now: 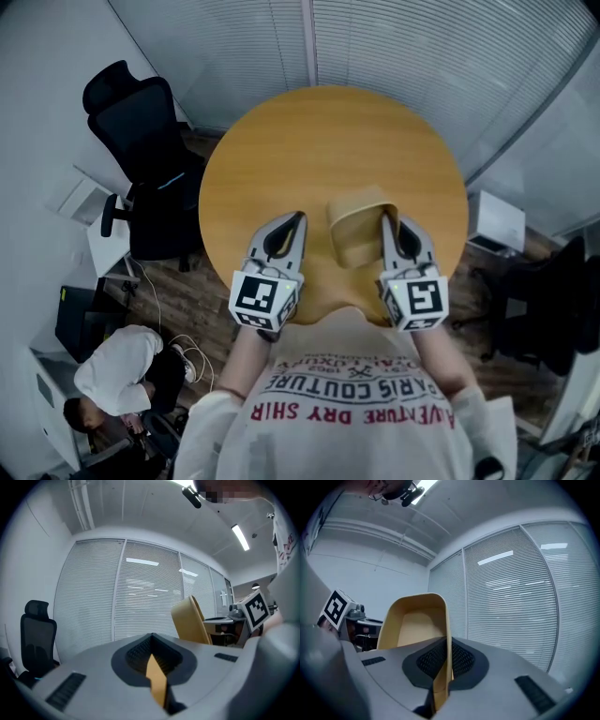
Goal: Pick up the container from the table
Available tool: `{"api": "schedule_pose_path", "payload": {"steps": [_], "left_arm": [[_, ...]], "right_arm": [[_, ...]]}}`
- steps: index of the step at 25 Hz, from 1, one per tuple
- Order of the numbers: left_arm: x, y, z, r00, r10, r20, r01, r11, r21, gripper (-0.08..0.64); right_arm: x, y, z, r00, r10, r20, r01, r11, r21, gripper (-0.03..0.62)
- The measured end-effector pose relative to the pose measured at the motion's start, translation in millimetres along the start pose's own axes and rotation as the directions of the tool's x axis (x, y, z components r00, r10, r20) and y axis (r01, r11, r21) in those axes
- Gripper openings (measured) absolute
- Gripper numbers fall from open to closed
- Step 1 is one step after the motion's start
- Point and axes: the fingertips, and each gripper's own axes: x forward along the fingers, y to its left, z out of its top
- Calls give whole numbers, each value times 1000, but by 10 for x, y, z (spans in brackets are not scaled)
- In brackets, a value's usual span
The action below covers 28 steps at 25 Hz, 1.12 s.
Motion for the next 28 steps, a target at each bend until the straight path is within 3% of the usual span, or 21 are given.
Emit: {"api": "schedule_pose_path", "payload": {"steps": [15,28], "left_arm": [[44,-18,60,1000,14,14,-14,998,55,0],[53,1,30,1000,12,19,-12,1000,-1,0]], "right_arm": [[8,-45,-28,1000,-10,-18,10,1000,-2,3],[35,-87,-105,999,-30,-37,30,1000,-7,3]]}}
